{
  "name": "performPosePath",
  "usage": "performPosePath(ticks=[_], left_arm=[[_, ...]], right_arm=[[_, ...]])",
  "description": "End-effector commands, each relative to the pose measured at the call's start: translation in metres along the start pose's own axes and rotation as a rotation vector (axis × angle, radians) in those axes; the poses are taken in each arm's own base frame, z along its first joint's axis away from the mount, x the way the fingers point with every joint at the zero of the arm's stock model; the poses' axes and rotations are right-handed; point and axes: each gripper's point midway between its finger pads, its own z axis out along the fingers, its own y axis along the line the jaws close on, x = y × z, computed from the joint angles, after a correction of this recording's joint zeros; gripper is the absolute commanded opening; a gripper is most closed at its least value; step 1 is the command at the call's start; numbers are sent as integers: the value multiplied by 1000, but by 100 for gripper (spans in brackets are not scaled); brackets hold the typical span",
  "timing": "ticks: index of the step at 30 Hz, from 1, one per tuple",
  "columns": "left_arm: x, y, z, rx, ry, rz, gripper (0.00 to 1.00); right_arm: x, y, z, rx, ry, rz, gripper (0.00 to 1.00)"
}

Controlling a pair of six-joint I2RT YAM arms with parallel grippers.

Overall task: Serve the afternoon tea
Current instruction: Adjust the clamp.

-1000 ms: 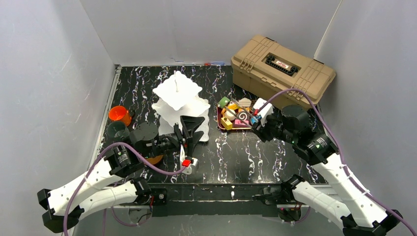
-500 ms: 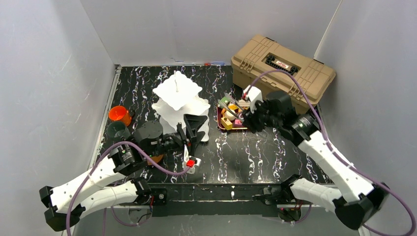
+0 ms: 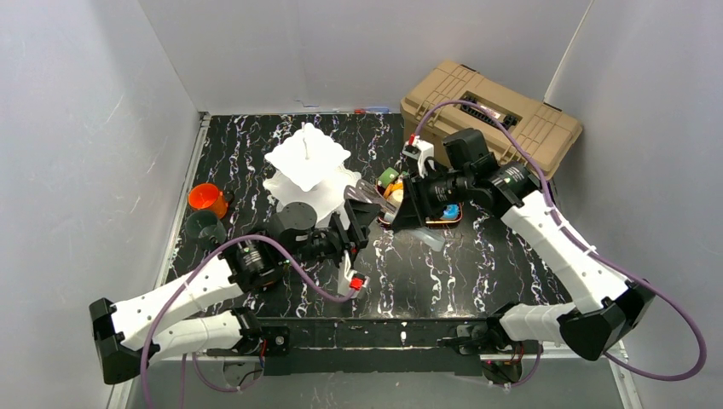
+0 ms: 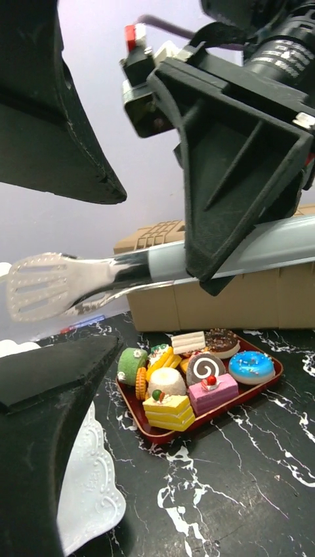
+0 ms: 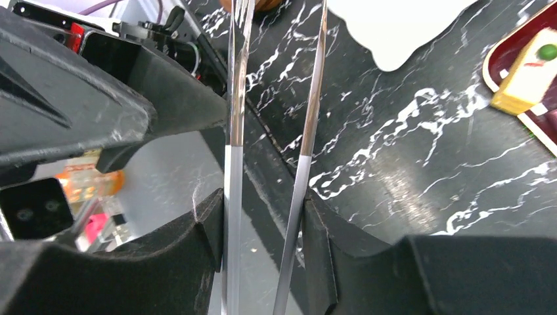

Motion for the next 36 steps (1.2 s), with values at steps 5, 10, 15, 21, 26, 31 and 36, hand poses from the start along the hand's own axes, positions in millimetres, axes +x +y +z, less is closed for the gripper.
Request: performPosePath(ticks=[5,10,15,21,26,31,36], left_arm=[[2,12,17,22,33,-59,68],[11,4,22,76,91,-183,53],[8,-6,22,103,88,-260,27],[9,-8,24,102,102,-338,7],[-1,4,15,73,98,-616,0],[-16,13,1,6,81,-979,0],[-20,21,-9,-43,77,-1150,0]], right_arm=[[4,25,1,-120,94,134,1],[-6,29,0,-130,54,129,3],[-14,34,-2,-145,19,128,4],[-21,38,-4,-156,-7,127,34],[-50,31,-21,-37,-161,42,98],[-90,44,-56,21,-390,-61,98],[-114,45,-87,122,-517,-74,98]])
